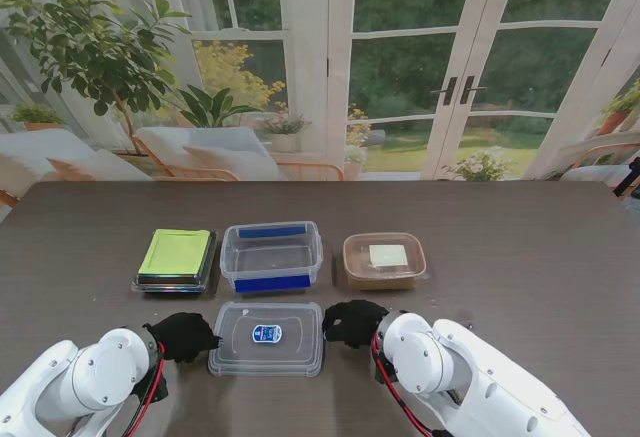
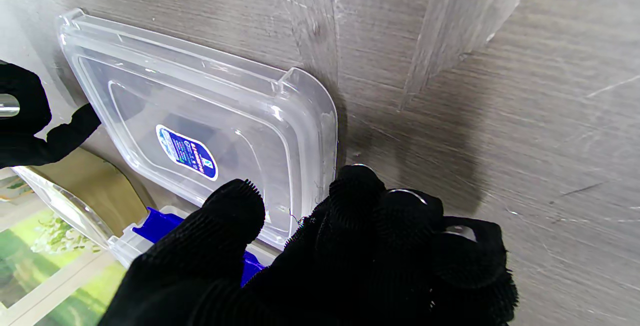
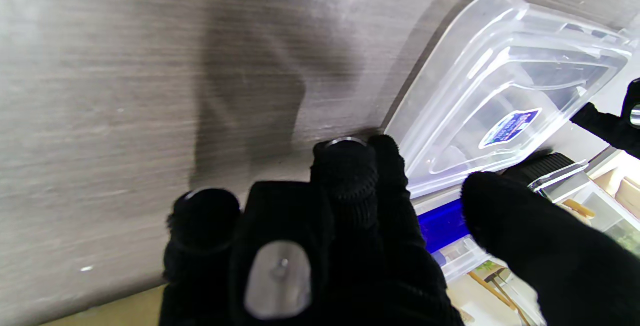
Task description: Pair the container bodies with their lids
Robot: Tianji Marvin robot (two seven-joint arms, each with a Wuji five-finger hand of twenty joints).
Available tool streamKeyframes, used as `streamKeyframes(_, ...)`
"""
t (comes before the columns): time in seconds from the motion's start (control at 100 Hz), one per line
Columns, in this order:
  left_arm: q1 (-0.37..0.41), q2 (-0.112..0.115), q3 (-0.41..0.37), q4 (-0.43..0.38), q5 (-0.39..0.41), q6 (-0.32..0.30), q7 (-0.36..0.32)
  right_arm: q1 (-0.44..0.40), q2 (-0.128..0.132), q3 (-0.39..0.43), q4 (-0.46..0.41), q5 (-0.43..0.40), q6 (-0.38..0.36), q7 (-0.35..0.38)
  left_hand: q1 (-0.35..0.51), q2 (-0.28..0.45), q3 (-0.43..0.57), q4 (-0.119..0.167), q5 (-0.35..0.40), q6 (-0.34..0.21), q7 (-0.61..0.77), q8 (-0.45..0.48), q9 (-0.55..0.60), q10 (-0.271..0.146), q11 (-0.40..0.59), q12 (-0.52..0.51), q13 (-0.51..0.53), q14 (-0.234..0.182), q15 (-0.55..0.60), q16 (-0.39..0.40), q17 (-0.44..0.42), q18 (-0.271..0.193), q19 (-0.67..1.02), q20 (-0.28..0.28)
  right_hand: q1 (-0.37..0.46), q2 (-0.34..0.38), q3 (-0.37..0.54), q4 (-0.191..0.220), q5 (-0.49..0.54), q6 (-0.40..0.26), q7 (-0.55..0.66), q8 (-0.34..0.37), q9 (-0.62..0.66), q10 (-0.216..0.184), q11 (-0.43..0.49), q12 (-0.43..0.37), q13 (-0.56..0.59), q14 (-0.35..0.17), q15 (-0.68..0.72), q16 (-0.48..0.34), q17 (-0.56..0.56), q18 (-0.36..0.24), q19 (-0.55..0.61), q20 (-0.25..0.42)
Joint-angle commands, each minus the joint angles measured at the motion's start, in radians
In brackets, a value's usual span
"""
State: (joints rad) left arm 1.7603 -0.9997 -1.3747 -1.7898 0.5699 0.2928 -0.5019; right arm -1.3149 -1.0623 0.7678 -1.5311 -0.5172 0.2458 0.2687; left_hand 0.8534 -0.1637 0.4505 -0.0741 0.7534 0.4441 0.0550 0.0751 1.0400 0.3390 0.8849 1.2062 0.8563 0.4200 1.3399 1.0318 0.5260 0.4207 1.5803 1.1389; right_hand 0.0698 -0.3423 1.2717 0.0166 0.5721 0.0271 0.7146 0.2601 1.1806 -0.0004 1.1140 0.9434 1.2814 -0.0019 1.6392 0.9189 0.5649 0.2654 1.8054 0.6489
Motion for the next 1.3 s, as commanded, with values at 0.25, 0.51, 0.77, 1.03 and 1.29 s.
streamKeyframes(0.25, 0.050, -0.014, -0.019, -0.041, -0.018, -0.011, -0.011, -0.019, -0.016, -0.005, 0.008, 0.067, -0.010, 0.013, 0.000, 0.029, -0.014, 0.006, 0.070, -0.119, 0.036, 0.023, 0.026, 0.033, 0.024, 0.027, 0.022, 0.041, 0.078, 0.020, 0.000, -0.008, 0.012, 0.013, -0.039, 0.020, -0.007, 0.028, -0.036, -0.011, -0.061, -0.025, 0.036, -0.005, 0.039, 0.014, 0.034, -0.040, 0.055, 0.007, 0.603, -0.012, 0.102, -0.012)
streamKeyframes(0.51, 0.077, -0.019, -0.040, -0.068, -0.019, -0.019, 0.005, -0.037, -0.022, 0.018, -0.006, 0.122, -0.019, 0.006, 0.000, 0.029, -0.012, 0.006, 0.067, -0.112, 0.035, 0.023, 0.025, 0.036, 0.018, 0.026, 0.019, 0.044, 0.073, 0.020, -0.012, -0.006, 0.002, 0.016, -0.032, 0.016, 0.001, 0.025, -0.036, -0.010, -0.058, -0.024, 0.029, 0.000, 0.040, 0.014, 0.033, -0.030, 0.051, 0.003, 0.594, -0.003, 0.095, -0.014)
streamKeyframes(0.77, 0.092, -0.021, -0.059, -0.085, -0.017, -0.026, 0.014, -0.068, -0.030, 0.052, -0.028, 0.171, -0.032, -0.010, 0.001, 0.028, -0.012, 0.005, 0.065, -0.107, 0.034, 0.023, 0.022, 0.040, 0.007, 0.022, 0.013, 0.049, 0.062, 0.020, -0.025, -0.005, -0.012, 0.017, -0.026, 0.011, 0.010, 0.020, -0.034, -0.008, -0.056, -0.024, 0.022, 0.006, 0.042, 0.013, 0.033, -0.017, 0.047, -0.001, 0.579, 0.009, 0.087, -0.012)
streamKeyframes(1.03, 0.102, -0.022, -0.070, -0.093, -0.015, -0.028, 0.015, -0.089, -0.036, 0.074, -0.045, 0.211, -0.040, -0.023, 0.002, 0.029, -0.012, 0.005, 0.066, -0.101, 0.034, 0.023, 0.020, 0.045, -0.004, 0.017, 0.005, 0.058, 0.049, 0.019, -0.038, -0.002, -0.026, 0.016, -0.020, 0.006, 0.016, 0.013, -0.036, -0.005, -0.054, -0.023, 0.010, 0.012, 0.042, 0.012, 0.032, -0.013, 0.044, -0.005, 0.561, 0.017, 0.079, -0.007)
streamKeyframes(1.29, 0.115, -0.022, -0.086, -0.115, -0.011, -0.036, 0.009, -0.106, -0.037, 0.095, -0.071, 0.219, -0.038, -0.031, 0.002, 0.030, -0.014, 0.004, 0.063, -0.098, 0.033, 0.023, 0.019, 0.047, -0.009, 0.016, 0.004, 0.060, 0.045, 0.021, -0.043, 0.001, -0.032, 0.016, -0.019, 0.006, 0.018, 0.009, -0.036, -0.006, -0.054, -0.023, 0.005, 0.013, 0.042, 0.010, 0.033, -0.009, 0.040, -0.008, 0.552, 0.021, 0.075, -0.002)
